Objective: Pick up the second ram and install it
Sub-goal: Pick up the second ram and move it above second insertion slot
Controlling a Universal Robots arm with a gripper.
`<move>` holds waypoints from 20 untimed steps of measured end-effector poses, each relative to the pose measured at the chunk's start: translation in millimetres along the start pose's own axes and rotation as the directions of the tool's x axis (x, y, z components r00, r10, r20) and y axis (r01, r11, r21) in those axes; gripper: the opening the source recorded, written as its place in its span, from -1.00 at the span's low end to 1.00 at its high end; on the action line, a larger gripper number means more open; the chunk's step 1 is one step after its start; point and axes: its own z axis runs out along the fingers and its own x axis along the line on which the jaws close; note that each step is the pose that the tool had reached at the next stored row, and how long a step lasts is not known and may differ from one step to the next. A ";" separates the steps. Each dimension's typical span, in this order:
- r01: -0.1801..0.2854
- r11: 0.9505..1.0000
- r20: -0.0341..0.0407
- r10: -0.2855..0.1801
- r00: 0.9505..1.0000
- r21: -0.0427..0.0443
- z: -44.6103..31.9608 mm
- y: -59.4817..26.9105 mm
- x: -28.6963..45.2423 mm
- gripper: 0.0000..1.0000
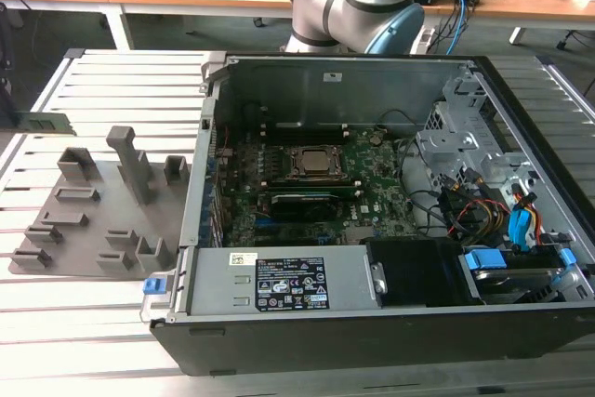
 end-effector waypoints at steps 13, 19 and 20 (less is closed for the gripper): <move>0.000 1.000 0.000 0.000 1.000 0.000 -33.3 0.2 -1.2 -0.72; 0.000 1.000 0.000 0.000 1.000 0.000 -56.8 0.4 -2.1 -0.72; 0.000 1.000 0.000 0.000 1.000 0.000 -60.1 0.4 -2.2 -0.72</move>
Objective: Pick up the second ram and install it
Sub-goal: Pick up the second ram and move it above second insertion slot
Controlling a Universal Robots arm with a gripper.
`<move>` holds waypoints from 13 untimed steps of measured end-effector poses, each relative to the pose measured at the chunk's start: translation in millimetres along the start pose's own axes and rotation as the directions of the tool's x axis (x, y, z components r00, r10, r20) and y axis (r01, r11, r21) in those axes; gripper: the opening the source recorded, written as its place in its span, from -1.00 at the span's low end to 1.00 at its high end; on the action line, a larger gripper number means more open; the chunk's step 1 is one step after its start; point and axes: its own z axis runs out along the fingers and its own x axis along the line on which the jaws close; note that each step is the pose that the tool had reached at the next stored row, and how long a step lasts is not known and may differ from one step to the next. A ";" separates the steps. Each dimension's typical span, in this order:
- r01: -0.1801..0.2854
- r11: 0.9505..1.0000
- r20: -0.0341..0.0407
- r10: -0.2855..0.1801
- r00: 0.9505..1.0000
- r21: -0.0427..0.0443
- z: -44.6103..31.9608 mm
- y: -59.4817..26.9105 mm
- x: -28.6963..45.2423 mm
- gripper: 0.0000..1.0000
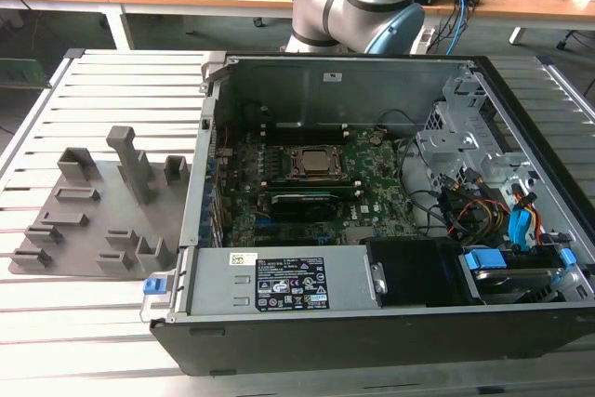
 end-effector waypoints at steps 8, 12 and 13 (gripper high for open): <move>0.000 1.000 0.000 0.000 1.000 0.000 -22.6 0.3 -1.1 -0.72; 0.022 1.000 0.036 -0.022 0.999 -0.002 -24.7 0.3 -1.1 -0.72; 0.054 0.999 0.017 -0.054 0.998 -0.003 -24.7 0.3 -1.2 -0.72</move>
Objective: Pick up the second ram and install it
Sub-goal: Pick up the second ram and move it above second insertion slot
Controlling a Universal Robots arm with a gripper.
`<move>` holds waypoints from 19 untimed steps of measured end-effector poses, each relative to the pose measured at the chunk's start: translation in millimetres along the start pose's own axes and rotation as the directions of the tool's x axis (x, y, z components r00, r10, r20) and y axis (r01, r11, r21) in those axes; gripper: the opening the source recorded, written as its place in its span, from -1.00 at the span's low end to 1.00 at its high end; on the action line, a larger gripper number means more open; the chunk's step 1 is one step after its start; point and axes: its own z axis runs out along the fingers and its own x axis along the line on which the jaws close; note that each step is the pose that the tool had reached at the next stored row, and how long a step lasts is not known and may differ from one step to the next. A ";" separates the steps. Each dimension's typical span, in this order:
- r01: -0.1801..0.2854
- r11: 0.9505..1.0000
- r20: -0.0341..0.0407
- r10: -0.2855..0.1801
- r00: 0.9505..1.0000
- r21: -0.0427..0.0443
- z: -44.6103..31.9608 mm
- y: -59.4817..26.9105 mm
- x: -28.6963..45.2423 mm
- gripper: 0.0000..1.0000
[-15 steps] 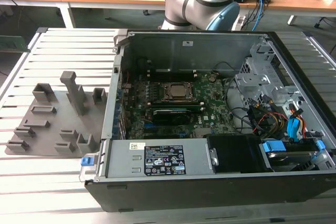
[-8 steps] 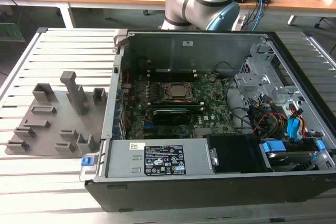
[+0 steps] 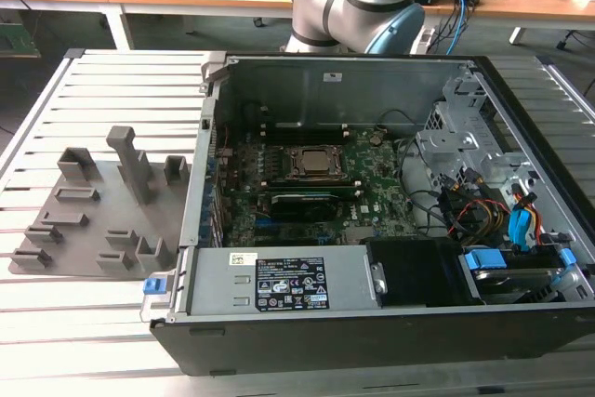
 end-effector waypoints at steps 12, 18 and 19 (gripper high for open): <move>0.004 1.000 -0.001 -0.004 1.000 0.000 24.3 -2.6 1.0 -0.72; 0.004 1.000 -0.001 -0.004 1.000 0.000 47.0 -3.2 2.0 -0.72; 0.004 1.000 -0.001 -0.004 1.000 0.000 50.5 -3.2 2.1 -0.72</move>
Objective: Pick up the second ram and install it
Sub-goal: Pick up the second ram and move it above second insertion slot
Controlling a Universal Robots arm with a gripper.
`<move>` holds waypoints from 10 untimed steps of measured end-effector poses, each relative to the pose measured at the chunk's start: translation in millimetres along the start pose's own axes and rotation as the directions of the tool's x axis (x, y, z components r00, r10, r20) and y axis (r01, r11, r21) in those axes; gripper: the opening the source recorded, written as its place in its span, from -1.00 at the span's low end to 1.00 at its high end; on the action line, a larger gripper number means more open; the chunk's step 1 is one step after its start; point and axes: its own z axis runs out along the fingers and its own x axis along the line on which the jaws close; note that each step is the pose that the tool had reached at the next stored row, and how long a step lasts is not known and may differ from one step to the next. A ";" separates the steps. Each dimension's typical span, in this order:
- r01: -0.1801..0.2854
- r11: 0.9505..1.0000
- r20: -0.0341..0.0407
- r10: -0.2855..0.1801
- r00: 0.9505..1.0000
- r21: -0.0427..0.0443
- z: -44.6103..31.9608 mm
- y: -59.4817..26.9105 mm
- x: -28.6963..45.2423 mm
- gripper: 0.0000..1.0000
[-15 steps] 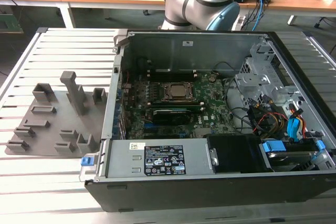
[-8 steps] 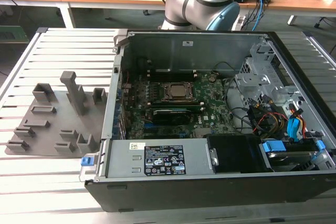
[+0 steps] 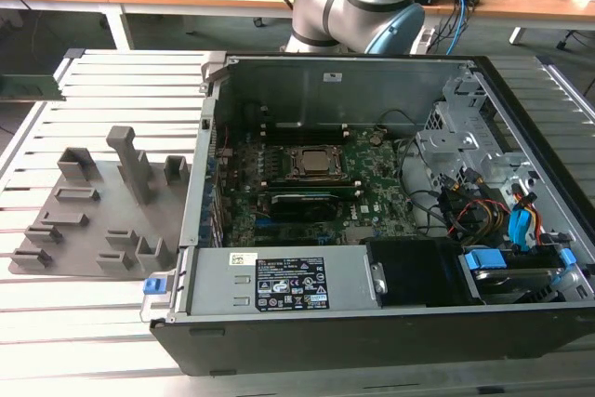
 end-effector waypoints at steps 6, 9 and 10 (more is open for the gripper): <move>0.000 1.000 0.000 0.000 1.000 0.000 4.7 -18.8 0.8 -0.72; 0.000 1.000 0.000 0.000 1.000 -0.001 4.5 -37.3 1.2 -0.72; 0.000 1.000 0.000 0.000 1.000 -0.001 4.6 -43.2 1.4 -0.72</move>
